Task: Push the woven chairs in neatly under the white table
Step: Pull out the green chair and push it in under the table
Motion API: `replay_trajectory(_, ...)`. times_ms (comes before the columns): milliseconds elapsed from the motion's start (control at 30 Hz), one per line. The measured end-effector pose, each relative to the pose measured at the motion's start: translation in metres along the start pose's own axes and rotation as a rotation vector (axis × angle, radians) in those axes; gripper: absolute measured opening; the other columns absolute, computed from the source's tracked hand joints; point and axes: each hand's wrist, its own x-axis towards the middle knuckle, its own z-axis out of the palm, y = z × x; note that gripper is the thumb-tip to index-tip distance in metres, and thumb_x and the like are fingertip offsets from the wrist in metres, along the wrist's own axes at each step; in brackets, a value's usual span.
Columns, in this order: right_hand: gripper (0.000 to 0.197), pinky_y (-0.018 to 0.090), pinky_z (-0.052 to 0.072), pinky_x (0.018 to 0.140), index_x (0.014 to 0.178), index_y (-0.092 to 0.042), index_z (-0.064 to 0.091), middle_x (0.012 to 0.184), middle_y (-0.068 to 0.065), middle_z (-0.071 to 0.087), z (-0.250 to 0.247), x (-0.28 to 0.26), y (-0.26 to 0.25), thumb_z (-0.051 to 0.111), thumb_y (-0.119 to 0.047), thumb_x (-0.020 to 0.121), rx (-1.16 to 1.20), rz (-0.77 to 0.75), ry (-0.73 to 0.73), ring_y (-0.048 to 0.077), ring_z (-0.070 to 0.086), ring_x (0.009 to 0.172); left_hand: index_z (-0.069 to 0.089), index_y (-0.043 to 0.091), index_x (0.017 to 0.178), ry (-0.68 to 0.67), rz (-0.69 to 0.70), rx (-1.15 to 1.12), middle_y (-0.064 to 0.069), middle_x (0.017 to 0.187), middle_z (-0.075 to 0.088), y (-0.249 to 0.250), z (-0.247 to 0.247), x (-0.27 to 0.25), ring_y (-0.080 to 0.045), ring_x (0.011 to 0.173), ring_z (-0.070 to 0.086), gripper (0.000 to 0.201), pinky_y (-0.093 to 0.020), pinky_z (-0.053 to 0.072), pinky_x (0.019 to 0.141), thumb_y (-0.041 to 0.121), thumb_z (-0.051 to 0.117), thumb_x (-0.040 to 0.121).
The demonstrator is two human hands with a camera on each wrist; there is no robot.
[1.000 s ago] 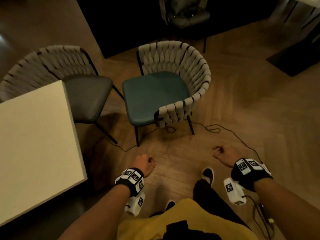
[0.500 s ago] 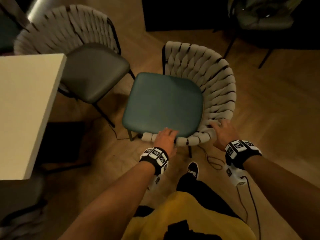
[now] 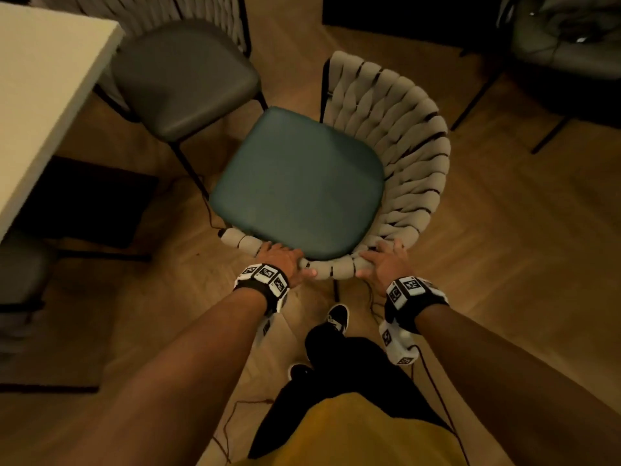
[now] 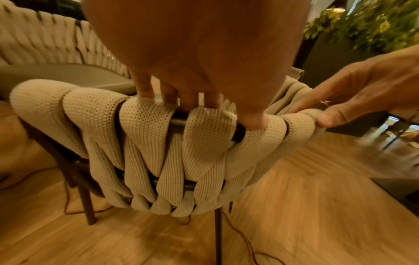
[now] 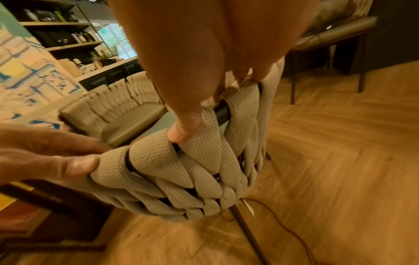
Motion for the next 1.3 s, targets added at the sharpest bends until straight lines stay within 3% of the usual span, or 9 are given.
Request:
replay_trajectory(167,0.046,0.053,0.013,0.116,0.138,-0.039,0.046,0.151,0.002,0.038,0.027,-0.024,-0.024,0.049,-0.048,0.092,-0.098,-0.102,-0.09,0.041,0.007,0.145,0.052,0.037,0.127,-0.002,-0.099,-0.027,0.001,0.137,0.054,-0.012,0.037,-0.044,-0.024,0.132,0.042,0.062,-0.045,0.024,0.112,0.075,0.036,0.081)
replay_trajectory(367,0.039,0.035,0.045,0.102,0.126,-0.025,0.061,0.133,0.004,0.059,-0.006,-0.023,-0.029,0.053,-0.039,0.09,-0.002,-0.247,-0.224,0.027,0.055,0.121,0.055,0.033,0.127,-0.014,-0.314,-0.173,0.0,0.133,0.054,-0.004,0.08,-0.121,-0.024,0.127,0.044,0.06,-0.042,0.03,0.11,0.07,0.044,0.082)
replay_trajectory(500,0.032,0.035,0.047,0.091,0.117,-0.017,0.066,0.122,0.014,0.063,-0.053,0.007,0.017,0.061,-0.026,0.086,-0.028,-0.303,0.033,0.033,0.058,0.11,0.049,0.024,0.138,0.245,-0.621,-0.559,-0.007,0.144,0.035,0.037,0.101,-0.147,-0.028,0.133,0.037,0.062,-0.037,0.035,0.111,0.054,0.058,0.084)
replay_trajectory(600,0.054,0.042,0.044,0.095,0.132,-0.013,0.052,0.133,0.024,0.047,-0.082,0.035,0.054,0.068,-0.024,0.081,0.038,-0.247,0.208,0.042,0.049,0.115,0.04,0.018,0.141,0.491,-0.94,-0.915,-0.014,0.147,0.033,0.09,0.104,-0.134,-0.032,0.134,0.036,0.075,-0.04,0.037,0.11,0.047,0.068,0.078)
replay_trajectory(733,0.082,0.044,0.048,0.096,0.139,-0.017,0.04,0.133,0.015,0.052,-0.095,0.09,0.088,0.08,-0.028,0.068,0.417,-0.127,-0.051,0.035,0.056,0.115,0.02,0.016,0.15,0.732,-1.26,-1.545,-0.013,0.147,0.043,0.17,0.1,-0.086,-0.032,0.13,0.047,0.105,-0.047,0.043,0.106,0.04,0.079,0.065)
replay_trajectory(867,0.032,0.032,0.055,0.056,0.118,-0.006,0.056,0.098,0.012,0.065,-0.107,0.12,0.092,0.064,-0.004,0.087,0.69,-0.064,-0.329,0.023,0.062,0.074,0.01,0.019,0.151,0.851,-1.421,-1.72,-0.012,0.148,0.04,0.219,0.084,-0.045,-0.034,0.129,0.048,0.111,-0.05,0.044,0.104,0.029,0.081,0.066)
replay_trajectory(1100,0.041,0.028,0.059,0.054,0.128,-0.002,0.051,0.111,0.017,0.058,-0.119,0.133,0.08,0.055,0.009,0.089,0.859,-0.03,-0.405,0.032,0.057,0.098,0.005,0.01,0.153,0.879,-1.506,-1.892,-0.016,0.148,0.039,0.235,0.052,-0.014,-0.036,0.129,0.048,0.099,-0.047,0.043,0.106,0.01,0.072,0.08)
replay_trajectory(1200,0.045,0.024,0.056,0.047,0.133,-0.004,0.049,0.113,0.015,0.057,-0.127,0.143,0.061,0.055,0.008,0.09,0.859,-0.063,-0.405,0.034,0.058,0.105,-0.008,0.023,0.153,0.901,-1.493,-1.928,-0.011,0.135,0.049,0.216,0.055,-0.003,-0.036,0.097,0.065,0.101,-0.043,0.059,0.073,0.003,0.063,0.084)
replay_trajectory(1300,0.044,0.025,0.057,0.048,0.133,-0.005,0.05,0.121,0.019,0.059,-0.133,0.157,0.036,0.057,0.005,0.09,0.802,-0.076,-0.418,0.037,0.059,0.108,-0.011,0.022,0.153,0.871,-1.528,-1.912,-0.019,0.142,0.046,0.19,0.044,-0.001,-0.035,0.09,0.066,0.099,-0.031,0.053,0.054,0.0,0.059,0.087)
